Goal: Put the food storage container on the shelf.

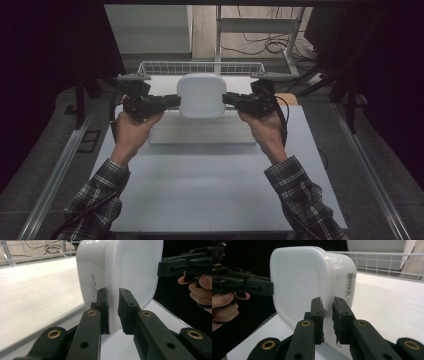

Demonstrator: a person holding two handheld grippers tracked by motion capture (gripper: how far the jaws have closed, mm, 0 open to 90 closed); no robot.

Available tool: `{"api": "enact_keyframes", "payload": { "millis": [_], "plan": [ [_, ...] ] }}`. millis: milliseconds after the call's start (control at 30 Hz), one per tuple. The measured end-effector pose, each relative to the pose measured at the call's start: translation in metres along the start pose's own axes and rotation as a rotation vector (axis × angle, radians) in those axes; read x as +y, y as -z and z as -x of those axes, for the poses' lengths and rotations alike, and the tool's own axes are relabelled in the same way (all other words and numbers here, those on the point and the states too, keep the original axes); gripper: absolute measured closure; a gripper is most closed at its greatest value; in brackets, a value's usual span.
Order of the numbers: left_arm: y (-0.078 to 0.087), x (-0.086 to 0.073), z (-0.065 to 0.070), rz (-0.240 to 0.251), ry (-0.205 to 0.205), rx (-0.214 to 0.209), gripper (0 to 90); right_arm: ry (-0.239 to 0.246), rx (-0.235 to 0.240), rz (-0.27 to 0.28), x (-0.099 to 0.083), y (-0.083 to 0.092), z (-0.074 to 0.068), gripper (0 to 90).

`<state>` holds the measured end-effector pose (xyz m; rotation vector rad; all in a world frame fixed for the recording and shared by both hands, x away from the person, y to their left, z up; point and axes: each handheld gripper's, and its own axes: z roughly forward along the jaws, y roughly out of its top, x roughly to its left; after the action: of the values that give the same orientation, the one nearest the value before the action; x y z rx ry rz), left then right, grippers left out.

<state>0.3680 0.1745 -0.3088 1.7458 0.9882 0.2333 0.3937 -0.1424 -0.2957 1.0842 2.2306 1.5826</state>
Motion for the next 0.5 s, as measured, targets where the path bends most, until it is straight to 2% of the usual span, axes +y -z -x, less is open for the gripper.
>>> {"api": "enact_keyframes", "payload": {
  "millis": [233,367,500],
  "plan": [
    [-0.01,0.017,-0.009,-0.018,0.021,0.011,79.7,-0.028,-0.013,0.0,0.015,-0.008,0.013,77.8],
    [-0.016,0.02,-0.017,-0.027,0.044,0.012,78.9,-0.043,-0.017,-0.01,0.022,-0.014,0.017,77.8],
    [-0.023,0.02,-0.022,-0.037,0.053,0.03,77.7,-0.057,-0.025,-0.032,0.026,-0.021,0.02,77.7]
  ]
}}
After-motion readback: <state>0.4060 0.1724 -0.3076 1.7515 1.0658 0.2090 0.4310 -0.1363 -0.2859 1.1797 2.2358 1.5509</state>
